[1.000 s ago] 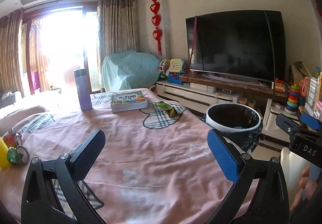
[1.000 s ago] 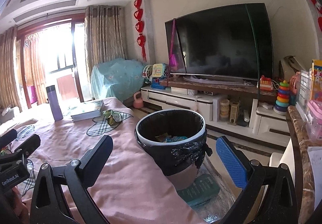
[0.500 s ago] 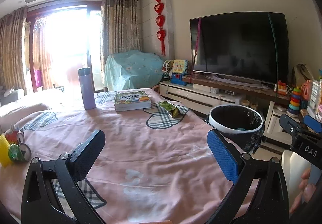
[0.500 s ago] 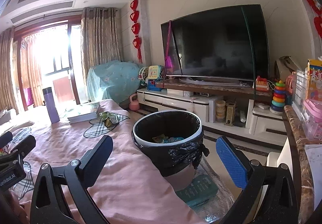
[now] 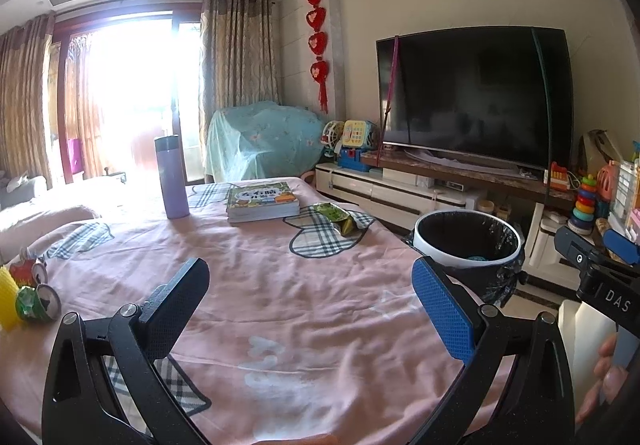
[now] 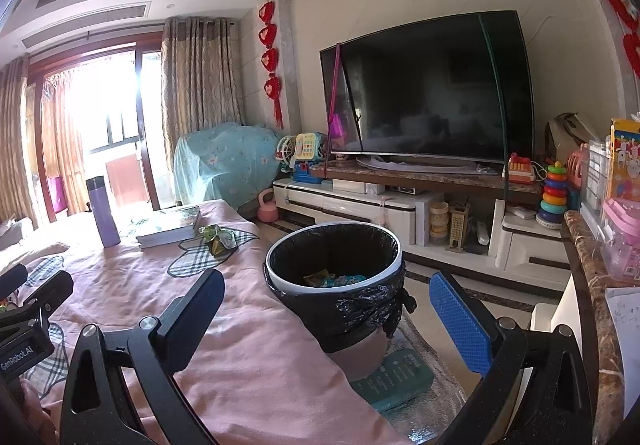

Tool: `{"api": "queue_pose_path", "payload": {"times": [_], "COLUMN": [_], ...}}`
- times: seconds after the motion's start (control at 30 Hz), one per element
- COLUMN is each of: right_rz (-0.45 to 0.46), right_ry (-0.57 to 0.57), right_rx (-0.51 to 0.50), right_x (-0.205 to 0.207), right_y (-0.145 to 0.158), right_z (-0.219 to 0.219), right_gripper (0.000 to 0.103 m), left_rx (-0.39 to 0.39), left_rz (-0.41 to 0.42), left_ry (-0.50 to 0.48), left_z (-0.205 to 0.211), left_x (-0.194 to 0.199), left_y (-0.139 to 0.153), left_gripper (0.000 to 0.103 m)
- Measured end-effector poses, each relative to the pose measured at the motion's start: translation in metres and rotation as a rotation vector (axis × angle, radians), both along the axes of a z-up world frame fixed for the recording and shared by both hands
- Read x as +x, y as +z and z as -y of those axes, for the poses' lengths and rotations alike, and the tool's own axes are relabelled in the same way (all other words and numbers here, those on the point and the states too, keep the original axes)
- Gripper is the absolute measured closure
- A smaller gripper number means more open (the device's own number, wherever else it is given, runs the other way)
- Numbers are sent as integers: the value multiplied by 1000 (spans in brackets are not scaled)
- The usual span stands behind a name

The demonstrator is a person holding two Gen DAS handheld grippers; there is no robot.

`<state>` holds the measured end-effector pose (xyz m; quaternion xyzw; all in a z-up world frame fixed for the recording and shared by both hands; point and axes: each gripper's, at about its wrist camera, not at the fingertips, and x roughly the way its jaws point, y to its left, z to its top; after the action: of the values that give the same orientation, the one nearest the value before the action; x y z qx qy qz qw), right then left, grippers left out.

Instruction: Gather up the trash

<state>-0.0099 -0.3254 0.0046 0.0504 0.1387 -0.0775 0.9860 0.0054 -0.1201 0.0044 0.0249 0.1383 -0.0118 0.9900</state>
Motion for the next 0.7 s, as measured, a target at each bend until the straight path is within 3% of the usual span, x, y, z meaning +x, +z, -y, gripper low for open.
{"api": "queue_pose_path", "payload": {"times": [0.7], "right_rz": [3], "right_ry": [5], "right_rx": [5], "right_x": [-1], "right_y": [1], "right_z": [-3], "right_gripper": [0], "left_rx": [-4], "left_rz": [-1], "left_ry": [-11], "left_z": [2], "left_x": [-2], "left_y": [0], "left_gripper": [0]}}
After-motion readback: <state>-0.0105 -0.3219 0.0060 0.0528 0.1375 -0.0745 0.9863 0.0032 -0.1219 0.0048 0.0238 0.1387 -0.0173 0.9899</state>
